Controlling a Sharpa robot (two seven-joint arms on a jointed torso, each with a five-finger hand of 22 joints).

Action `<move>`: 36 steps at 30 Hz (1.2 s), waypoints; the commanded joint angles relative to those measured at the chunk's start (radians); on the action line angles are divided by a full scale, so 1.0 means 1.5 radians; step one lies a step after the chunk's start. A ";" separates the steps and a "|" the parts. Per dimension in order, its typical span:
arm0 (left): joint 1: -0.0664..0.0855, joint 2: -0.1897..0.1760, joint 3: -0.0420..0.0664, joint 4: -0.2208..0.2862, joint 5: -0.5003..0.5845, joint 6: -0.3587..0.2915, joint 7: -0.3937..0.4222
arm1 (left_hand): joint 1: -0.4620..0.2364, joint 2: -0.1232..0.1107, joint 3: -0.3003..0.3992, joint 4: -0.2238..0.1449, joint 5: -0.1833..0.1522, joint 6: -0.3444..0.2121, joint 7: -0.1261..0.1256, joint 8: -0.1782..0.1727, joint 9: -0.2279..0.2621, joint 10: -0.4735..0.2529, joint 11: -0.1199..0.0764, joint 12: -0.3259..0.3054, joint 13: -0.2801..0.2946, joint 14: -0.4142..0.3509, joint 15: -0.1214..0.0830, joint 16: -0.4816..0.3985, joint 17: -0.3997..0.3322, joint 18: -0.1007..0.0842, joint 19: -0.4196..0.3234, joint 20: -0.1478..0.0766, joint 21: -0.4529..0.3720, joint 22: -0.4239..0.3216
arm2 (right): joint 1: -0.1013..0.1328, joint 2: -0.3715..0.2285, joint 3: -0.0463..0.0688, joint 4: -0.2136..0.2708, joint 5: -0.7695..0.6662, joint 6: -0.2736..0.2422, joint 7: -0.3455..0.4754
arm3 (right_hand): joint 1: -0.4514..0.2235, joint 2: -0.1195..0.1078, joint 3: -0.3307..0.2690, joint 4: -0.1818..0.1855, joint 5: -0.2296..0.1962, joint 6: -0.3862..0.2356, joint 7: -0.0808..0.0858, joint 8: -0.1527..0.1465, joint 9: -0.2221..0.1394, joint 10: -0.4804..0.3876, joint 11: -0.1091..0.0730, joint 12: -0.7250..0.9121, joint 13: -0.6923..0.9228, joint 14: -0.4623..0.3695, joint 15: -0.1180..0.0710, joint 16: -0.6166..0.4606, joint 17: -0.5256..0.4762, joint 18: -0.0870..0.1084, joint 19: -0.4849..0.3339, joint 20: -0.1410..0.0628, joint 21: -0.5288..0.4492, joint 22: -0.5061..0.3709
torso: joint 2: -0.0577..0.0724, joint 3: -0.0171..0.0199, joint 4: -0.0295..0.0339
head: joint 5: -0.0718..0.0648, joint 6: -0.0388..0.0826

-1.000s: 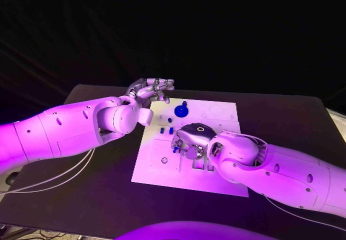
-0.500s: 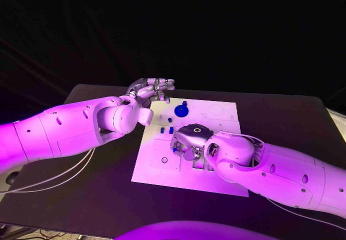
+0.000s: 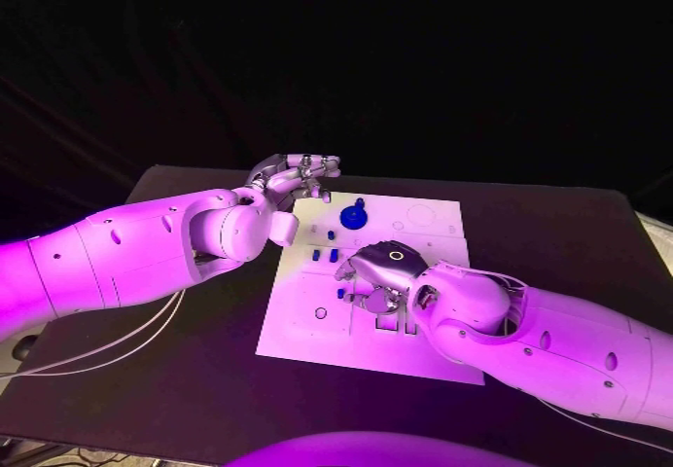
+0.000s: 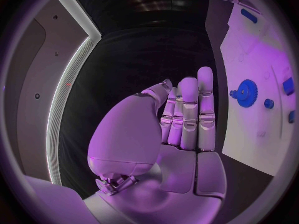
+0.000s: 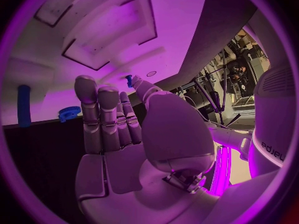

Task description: Assemble the parts on the task board

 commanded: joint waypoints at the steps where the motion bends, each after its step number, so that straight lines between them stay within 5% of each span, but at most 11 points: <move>1: 0.000 0.000 0.000 0.000 0.000 0.012 0.001 | -0.007 0.002 -0.004 0.001 -0.003 -0.005 -0.001 0.004 -0.001 -0.003 -0.001 0.005 0.001 -0.004 0.001 -0.003 0.000 0.007 0.002 0.004 -0.002 -0.001 | 0.000 -0.024 0.004 0.024 -0.008 -0.072 -0.005 | 0.007 0.002 -0.003 0.000 0.003 0.014 0.001 0.004 0.001 0.013 -0.006 0.018 0.002 0.006 -0.004 0.016 0.010 0.000 0.013 -0.003 0.013 0.017 | 0.000 -0.0002 -0.0013 | 0.000 0.000; 6: 0.000 -0.001 0.000 -0.002 0.000 0.014 0.000 | -0.007 0.002 -0.005 0.001 -0.003 -0.005 -0.001 0.004 -0.001 -0.003 -0.001 0.005 0.001 -0.002 0.001 0.001 0.006 0.007 0.003 0.004 -0.003 -0.001 | 0.013 -0.094 0.017 0.078 0.023 -0.077 -0.014 | 0.012 0.006 0.000 -0.001 0.003 0.030 0.002 0.004 0.002 0.032 -0.011 0.045 0.004 0.026 -0.007 0.052 0.043 -0.010 0.042 -0.005 0.051 0.072 | 0.000 -0.0004 -0.0037 | -0.002 0.003; 13: -0.001 -0.002 0.000 -0.002 0.000 0.015 0.001 | -0.007 0.002 -0.005 0.001 -0.003 -0.005 -0.001 0.004 -0.001 -0.003 -0.001 0.005 0.001 -0.002 0.001 0.001 0.006 0.007 0.003 0.004 -0.003 -0.001 | 0.052 -0.168 0.023 0.095 0.033 0.008 -0.040 | 0.002 -0.014 -0.019 0.004 0.006 0.000 -0.008 -0.009 -0.009 -0.014 -0.002 0.037 -0.008 0.029 0.000 0.047 0.030 -0.011 0.043 -0.001 0.051 0.072 | -0.003 0.0010 -0.0102 | -0.011 0.011; 20: -0.001 -0.001 0.000 -0.003 0.000 0.016 0.001 | -0.007 0.002 -0.005 0.001 -0.003 -0.005 -0.001 0.004 -0.001 -0.004 -0.001 0.005 0.001 -0.002 0.001 0.000 0.003 0.007 0.003 0.004 -0.003 -0.001 | 0.061 -0.181 0.023 0.076 0.022 0.061 -0.041 | 0.004 -0.017 -0.030 0.006 0.003 -0.011 -0.015 -0.008 -0.013 -0.035 -0.001 0.035 -0.007 0.026 0.002 0.040 0.019 -0.010 0.039 0.002 0.046 0.066 | -0.003 0.0026 -0.0093 | -0.012 0.014; 22: -0.001 -0.001 0.000 -0.003 0.000 0.017 0.001 | -0.007 0.002 -0.005 0.001 -0.003 -0.005 -0.001 0.004 -0.001 -0.004 -0.001 0.005 0.001 -0.002 0.001 0.000 0.003 0.007 0.003 0.004 -0.003 -0.001 | 0.061 -0.178 0.023 0.070 0.017 0.068 -0.040 | 0.008 -0.015 -0.031 0.004 0.003 -0.011 -0.016 -0.008 -0.014 -0.035 -0.002 0.037 -0.007 0.027 0.001 0.041 0.019 -0.010 0.039 0.002 0.046 0.066 | -0.002 0.0014 -0.0087 | -0.012 0.014; 36: -0.002 -0.001 0.000 -0.004 0.000 0.018 0.000 | -0.007 0.002 -0.005 0.001 -0.003 -0.005 -0.001 0.004 -0.001 -0.004 -0.001 0.005 0.001 -0.002 0.001 0.000 0.003 0.007 0.003 0.004 -0.003 -0.001 | 0.060 -0.141 0.017 0.038 0.004 0.078 -0.031 | 0.040 0.011 -0.015 -0.009 -0.003 0.016 -0.019 -0.004 -0.015 -0.001 -0.015 0.071 -0.006 0.039 -0.009 0.050 0.021 -0.011 0.051 -0.005 0.055 0.079 | -0.002 0.0002 -0.0095 | -0.011 0.015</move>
